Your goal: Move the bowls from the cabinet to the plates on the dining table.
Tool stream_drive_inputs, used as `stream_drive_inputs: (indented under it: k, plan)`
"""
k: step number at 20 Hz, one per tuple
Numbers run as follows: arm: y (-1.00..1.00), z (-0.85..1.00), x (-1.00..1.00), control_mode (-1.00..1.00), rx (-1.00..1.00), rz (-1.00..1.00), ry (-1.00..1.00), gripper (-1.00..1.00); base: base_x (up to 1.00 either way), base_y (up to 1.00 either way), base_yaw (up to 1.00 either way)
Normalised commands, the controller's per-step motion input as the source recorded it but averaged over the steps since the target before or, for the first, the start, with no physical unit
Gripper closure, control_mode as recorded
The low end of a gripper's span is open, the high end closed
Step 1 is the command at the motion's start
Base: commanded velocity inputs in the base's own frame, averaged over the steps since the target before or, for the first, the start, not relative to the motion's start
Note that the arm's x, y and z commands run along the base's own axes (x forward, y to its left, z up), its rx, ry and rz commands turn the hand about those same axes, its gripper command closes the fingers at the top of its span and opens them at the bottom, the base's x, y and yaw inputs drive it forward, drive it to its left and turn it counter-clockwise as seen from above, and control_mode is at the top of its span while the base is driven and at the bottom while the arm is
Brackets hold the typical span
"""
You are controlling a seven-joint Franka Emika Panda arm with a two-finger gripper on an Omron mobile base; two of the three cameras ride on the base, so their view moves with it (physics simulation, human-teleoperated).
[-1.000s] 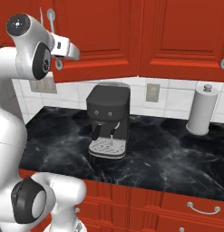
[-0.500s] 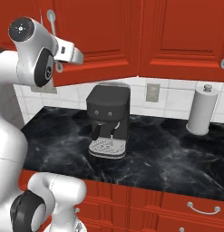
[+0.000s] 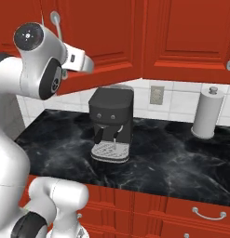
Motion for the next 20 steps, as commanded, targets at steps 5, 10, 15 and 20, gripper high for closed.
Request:
stream_drive_inputs:
  k: [5,10,15,20]
  plan:
    - [-0.66,-0.29,-0.22,-1.00,0.01,0.00,0.00,1.00,0.00,0.00,0.00]
    - [-0.83,-0.39,-0.23,-1.00,0.04,0.00,0.00,1.00,0.00,0.00,0.00]
    - [-0.83,-0.42,-0.09,-1.00,0.06,0.00,0.00,1.00,0.00,0.00,0.00]
    - [-0.69,-0.24,0.09,-1.00,0.07,0.07,0.00,1.00,0.00,0.00,0.00]
